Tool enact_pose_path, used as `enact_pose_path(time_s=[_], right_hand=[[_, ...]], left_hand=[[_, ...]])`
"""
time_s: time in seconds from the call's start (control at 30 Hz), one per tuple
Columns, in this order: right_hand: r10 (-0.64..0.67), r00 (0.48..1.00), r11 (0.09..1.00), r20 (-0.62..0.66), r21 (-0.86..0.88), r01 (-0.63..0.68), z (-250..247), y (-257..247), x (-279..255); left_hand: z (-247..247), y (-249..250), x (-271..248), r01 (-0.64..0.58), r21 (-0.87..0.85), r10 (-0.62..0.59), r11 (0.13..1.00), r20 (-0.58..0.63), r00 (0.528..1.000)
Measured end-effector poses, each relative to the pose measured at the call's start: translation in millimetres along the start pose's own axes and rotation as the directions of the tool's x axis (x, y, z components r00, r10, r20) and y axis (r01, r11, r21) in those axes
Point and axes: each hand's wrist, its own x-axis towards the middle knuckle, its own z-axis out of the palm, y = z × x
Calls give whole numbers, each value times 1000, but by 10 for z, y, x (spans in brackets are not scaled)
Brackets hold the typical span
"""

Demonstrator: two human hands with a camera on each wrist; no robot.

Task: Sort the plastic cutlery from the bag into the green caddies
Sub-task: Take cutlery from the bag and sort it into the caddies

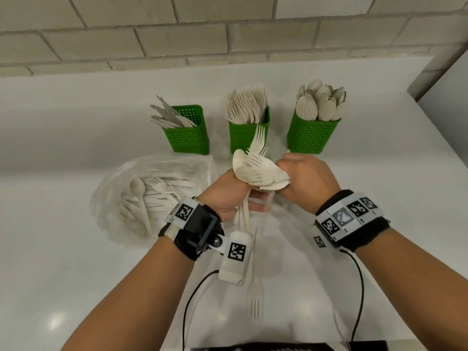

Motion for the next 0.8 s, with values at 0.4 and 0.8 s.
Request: enact_pose_path(time_s=[0.4,0.8], right_hand=[[-295,741,947,604,288,142,-105,-425,-356],[30,774,988,633,96,-117,-57,-18,-289]], left_hand=[[-401,32,-86,-216,-176,180,960,-202,963],[-419,-38,-144,-258,-222,229,940,-152,962]])
